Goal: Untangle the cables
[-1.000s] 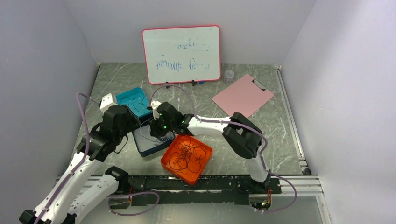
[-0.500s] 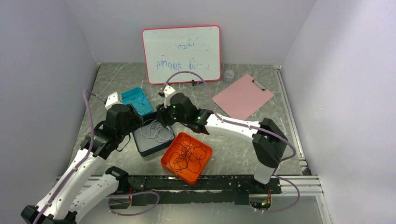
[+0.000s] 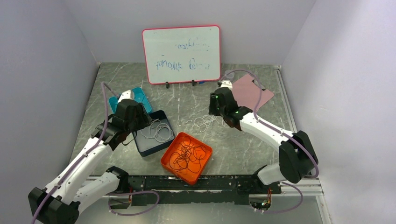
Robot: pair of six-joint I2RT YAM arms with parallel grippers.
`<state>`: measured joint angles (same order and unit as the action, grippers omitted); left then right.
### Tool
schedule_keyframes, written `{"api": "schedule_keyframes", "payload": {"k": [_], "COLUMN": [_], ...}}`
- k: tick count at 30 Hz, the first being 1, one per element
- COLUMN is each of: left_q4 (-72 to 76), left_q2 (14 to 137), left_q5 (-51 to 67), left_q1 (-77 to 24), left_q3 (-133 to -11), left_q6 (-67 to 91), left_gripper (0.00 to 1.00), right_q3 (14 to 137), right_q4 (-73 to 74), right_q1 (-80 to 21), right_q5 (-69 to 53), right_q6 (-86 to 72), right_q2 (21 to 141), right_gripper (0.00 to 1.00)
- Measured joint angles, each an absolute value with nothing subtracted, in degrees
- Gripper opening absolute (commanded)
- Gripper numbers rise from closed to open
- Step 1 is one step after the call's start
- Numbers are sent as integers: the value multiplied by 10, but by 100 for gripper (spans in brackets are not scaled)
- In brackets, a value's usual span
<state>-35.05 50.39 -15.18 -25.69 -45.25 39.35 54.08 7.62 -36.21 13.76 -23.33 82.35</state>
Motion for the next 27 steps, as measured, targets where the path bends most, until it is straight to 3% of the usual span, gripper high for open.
{"api": "schedule_keyframes", "payload": {"k": [14,23,27], "left_q4": [-330,-323,-322], "left_q2": [527,541,538], "left_q5": [-121,-110,-109], "left_q1": [-257,-257,-257], "left_q3": [-452,-452,-451], "left_q6": [383,382,382], "left_gripper": [55,55,54], "right_q3": [471,448,442], "right_q4": [176,148,130], "right_q1": [-260,-218,-217], "right_q5": [192,100,71], "right_q6": [-243,-212,-204], "right_q2": [799,820,835], "right_gripper": [45,42,35]}}
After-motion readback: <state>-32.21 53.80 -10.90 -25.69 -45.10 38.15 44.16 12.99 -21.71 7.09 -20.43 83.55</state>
